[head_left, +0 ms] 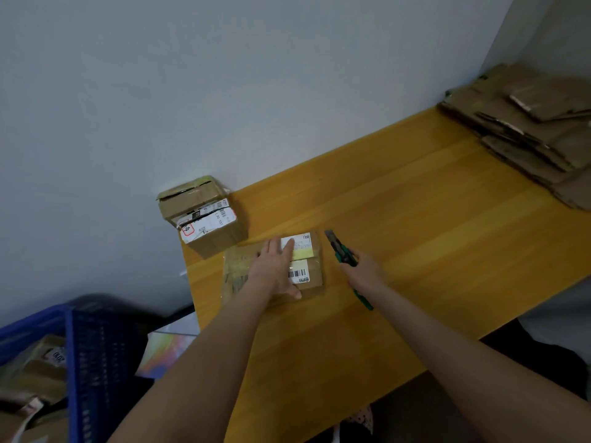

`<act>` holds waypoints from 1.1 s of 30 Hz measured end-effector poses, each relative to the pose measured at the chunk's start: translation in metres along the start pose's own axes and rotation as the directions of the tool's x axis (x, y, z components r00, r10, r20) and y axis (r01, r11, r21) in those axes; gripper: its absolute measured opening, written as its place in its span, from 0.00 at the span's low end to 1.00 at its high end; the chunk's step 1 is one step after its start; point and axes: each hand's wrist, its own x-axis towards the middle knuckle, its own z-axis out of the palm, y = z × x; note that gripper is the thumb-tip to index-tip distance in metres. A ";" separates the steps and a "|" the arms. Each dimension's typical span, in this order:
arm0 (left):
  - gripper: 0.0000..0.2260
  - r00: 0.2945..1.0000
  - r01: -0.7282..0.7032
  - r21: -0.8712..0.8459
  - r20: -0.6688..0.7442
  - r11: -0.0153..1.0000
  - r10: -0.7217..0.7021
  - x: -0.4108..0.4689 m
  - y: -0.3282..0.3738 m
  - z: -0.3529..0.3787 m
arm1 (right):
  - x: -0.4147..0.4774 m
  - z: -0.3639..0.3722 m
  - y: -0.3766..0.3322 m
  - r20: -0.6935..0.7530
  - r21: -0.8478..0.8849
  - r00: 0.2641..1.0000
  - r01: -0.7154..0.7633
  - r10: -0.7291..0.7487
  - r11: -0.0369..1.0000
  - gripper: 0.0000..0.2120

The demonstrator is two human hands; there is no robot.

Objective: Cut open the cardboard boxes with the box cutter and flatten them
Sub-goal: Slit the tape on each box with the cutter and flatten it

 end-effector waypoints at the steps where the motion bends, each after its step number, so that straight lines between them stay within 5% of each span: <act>1: 0.57 1.000 0.007 -0.004 -0.004 1.000 -0.007 0.000 0.001 0.001 | -0.001 -0.004 0.004 0.001 -0.070 1.000 0.018 -0.018 0.997 0.21; 9: 0.57 1.000 0.030 -0.057 0.003 0.998 -0.029 0.002 0.001 0.004 | -0.011 -0.014 0.012 0.046 -0.297 0.993 0.114 -0.105 0.948 0.21; 33: 0.55 0.999 0.033 -0.091 0.011 0.995 -0.032 0.005 0.001 0.007 | -0.031 -0.020 0.022 0.157 -0.505 0.958 0.286 -0.239 0.814 0.22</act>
